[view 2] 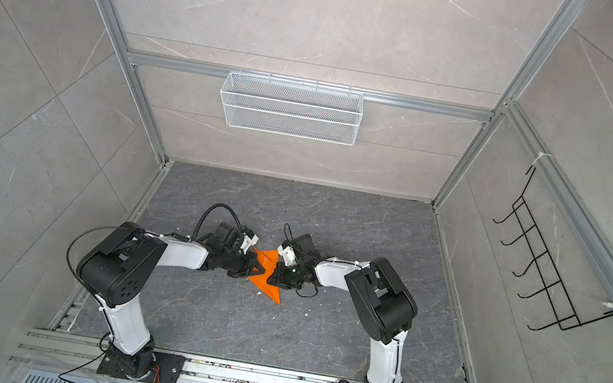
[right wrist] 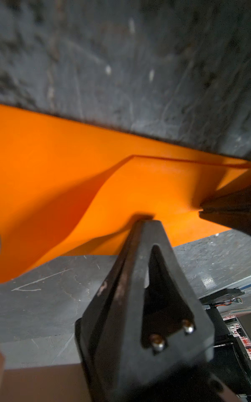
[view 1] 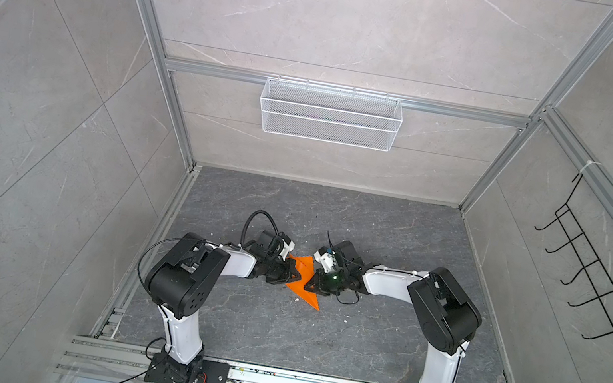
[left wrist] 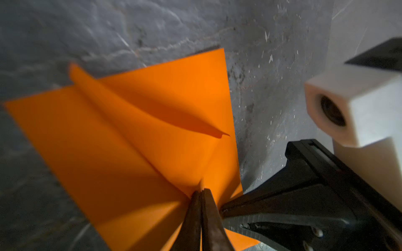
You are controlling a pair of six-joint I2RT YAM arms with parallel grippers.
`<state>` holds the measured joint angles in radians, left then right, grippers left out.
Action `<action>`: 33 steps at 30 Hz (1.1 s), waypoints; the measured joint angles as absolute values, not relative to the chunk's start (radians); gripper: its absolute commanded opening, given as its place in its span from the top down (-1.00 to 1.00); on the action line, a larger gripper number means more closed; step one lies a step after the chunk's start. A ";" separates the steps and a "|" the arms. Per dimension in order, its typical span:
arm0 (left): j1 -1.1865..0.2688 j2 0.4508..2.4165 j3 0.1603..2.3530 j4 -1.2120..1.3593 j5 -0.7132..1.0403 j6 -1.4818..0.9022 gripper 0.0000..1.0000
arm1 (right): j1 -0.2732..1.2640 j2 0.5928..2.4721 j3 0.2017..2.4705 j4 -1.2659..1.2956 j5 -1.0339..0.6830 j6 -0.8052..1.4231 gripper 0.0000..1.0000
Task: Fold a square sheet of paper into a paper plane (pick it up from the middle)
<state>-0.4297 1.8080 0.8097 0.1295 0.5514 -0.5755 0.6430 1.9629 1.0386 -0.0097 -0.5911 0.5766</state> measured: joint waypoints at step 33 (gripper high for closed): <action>-0.417 1.892 1.220 -0.423 0.129 -0.508 0.58 | 0.634 1.963 1.013 0.050 -0.588 0.577 0.89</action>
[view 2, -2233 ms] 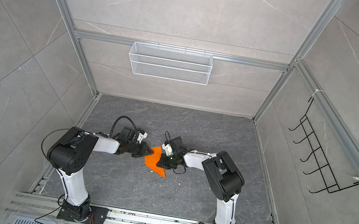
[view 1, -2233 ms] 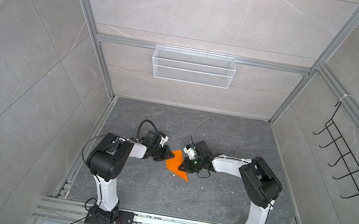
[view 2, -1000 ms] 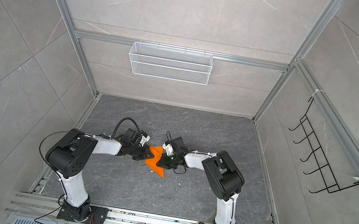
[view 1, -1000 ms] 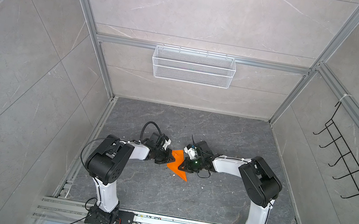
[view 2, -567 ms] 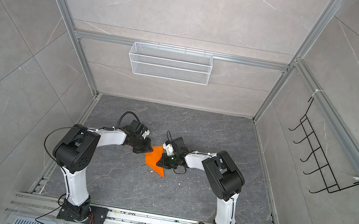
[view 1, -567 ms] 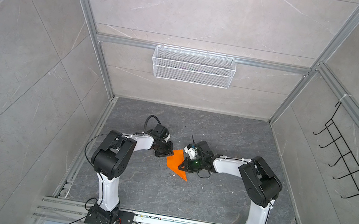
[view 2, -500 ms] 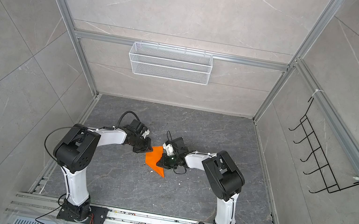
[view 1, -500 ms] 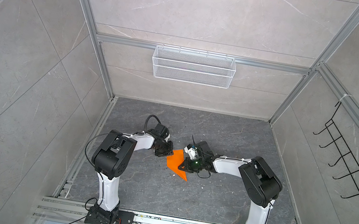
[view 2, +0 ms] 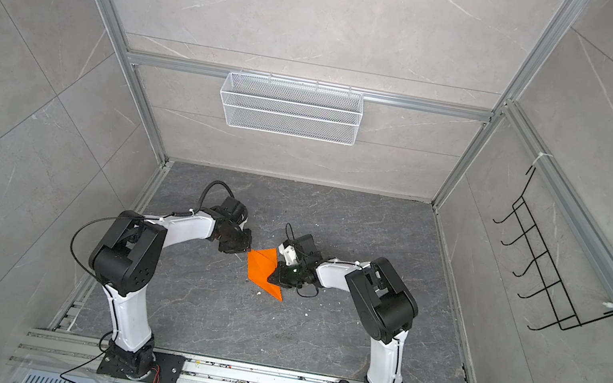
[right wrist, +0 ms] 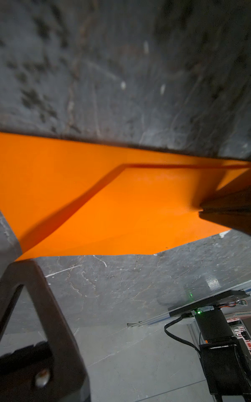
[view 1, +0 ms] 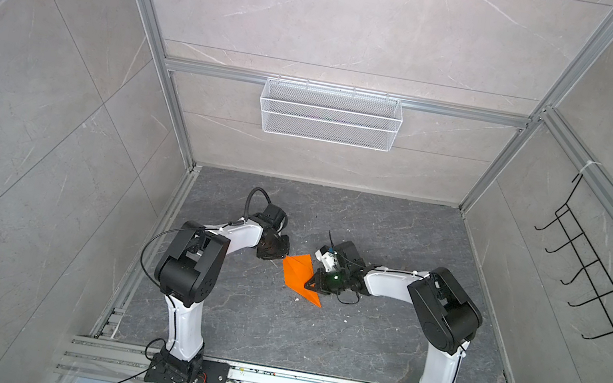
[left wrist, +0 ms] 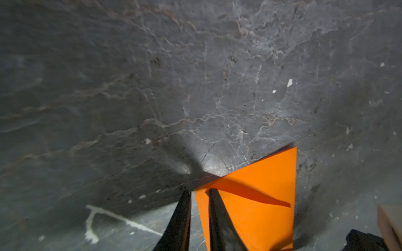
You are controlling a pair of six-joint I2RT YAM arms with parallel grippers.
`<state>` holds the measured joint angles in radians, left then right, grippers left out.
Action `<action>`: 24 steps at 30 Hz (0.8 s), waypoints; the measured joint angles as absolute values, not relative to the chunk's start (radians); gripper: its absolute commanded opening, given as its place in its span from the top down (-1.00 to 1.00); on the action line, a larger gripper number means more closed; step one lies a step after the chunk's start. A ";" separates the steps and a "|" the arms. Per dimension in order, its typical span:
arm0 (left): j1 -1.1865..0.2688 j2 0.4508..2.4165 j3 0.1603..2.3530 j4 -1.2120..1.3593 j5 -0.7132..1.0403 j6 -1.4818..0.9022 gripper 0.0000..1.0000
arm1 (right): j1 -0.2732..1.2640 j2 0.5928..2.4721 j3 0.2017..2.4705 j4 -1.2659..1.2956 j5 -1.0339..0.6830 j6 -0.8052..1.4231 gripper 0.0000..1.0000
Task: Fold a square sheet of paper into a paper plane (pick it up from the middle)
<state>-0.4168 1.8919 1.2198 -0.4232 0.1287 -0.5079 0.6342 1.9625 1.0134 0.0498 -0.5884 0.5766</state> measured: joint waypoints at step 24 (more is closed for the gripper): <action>-0.612 1.934 1.285 -0.584 0.000 -0.696 0.80 | 0.631 1.963 0.999 0.078 -0.598 0.591 0.89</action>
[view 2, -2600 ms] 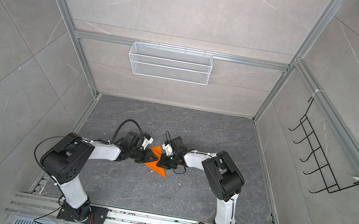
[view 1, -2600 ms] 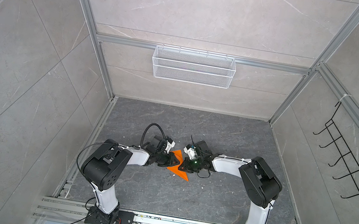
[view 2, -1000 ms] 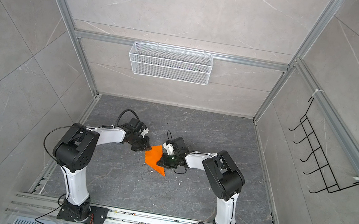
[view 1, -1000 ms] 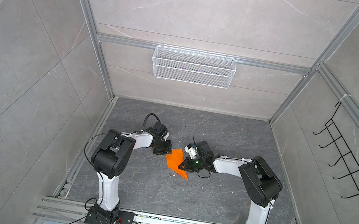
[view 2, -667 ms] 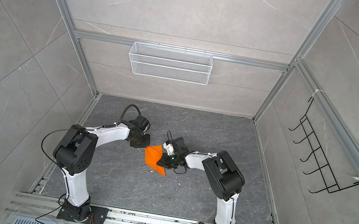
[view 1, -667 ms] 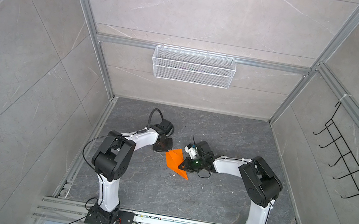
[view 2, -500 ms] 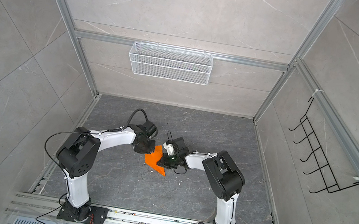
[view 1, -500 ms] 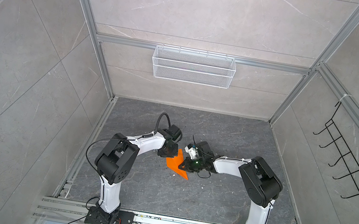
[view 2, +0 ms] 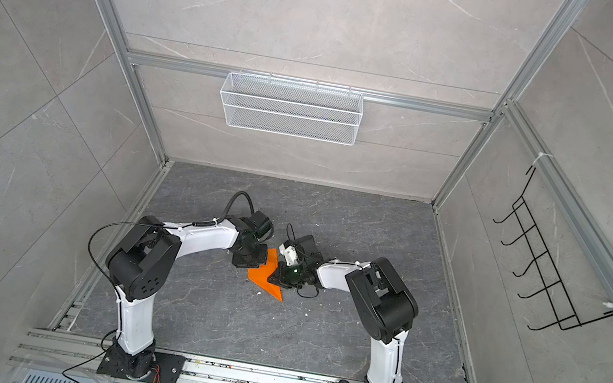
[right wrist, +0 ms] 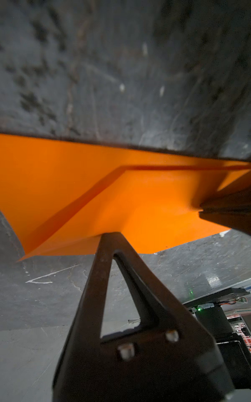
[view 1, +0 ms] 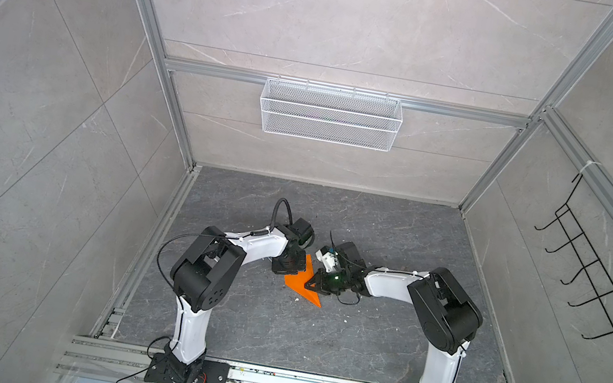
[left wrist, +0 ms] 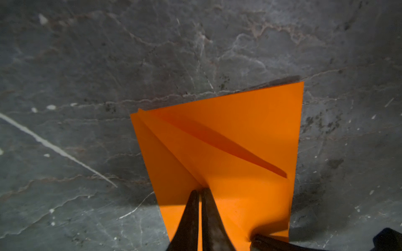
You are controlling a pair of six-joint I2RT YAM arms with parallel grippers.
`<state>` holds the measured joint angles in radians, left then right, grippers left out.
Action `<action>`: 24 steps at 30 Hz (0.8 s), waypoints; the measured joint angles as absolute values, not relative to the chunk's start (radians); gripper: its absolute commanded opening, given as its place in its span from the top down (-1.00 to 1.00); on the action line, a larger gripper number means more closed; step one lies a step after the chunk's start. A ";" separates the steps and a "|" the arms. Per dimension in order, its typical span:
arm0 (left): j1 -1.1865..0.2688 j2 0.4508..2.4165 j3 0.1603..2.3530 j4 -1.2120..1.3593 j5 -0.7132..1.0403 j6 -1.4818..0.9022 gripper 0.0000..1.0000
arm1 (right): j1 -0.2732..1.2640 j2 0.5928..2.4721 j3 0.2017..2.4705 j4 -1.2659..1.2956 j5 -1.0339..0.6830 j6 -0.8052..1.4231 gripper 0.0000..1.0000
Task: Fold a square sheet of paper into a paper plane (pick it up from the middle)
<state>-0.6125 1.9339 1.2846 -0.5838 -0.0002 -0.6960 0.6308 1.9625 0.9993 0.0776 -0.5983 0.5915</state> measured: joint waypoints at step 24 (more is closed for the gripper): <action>-0.560 1.998 1.375 -0.636 -0.070 -0.692 0.87 | 0.630 1.963 0.994 0.088 -0.600 0.592 0.89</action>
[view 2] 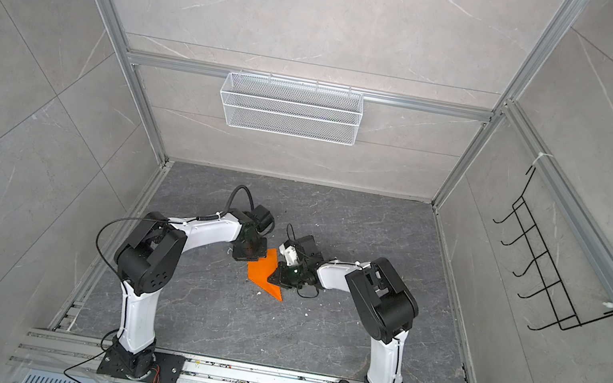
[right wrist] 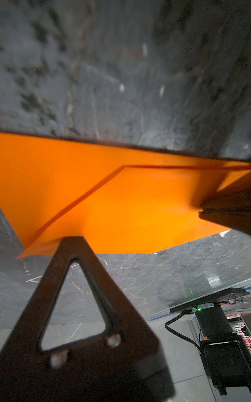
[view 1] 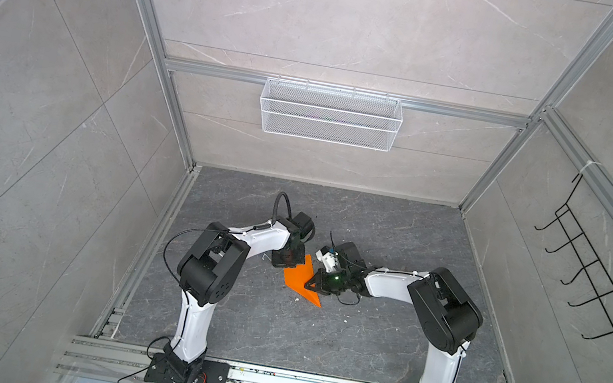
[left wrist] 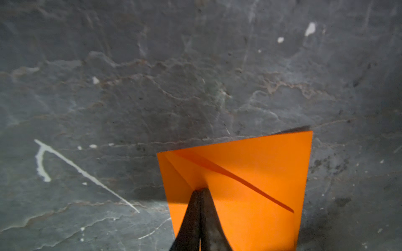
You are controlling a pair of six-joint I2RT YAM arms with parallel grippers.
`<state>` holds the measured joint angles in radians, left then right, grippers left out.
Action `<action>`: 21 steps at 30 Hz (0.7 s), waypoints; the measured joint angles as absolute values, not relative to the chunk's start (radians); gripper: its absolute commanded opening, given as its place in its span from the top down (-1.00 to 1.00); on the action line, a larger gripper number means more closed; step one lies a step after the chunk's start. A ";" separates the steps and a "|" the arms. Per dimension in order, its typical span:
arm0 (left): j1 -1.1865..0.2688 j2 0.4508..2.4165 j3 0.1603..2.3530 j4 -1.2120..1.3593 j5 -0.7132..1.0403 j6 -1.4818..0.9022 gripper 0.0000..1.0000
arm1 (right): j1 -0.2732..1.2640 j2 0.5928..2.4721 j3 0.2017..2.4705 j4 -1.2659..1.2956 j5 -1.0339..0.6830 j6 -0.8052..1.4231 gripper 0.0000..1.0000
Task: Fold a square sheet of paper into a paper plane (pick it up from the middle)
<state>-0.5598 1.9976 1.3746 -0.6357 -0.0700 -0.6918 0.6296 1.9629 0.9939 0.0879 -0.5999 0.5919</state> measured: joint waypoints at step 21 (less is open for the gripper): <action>-0.410 2.017 1.434 -0.623 -0.060 -0.598 0.60 | 0.629 1.929 0.985 0.084 -0.589 0.597 0.60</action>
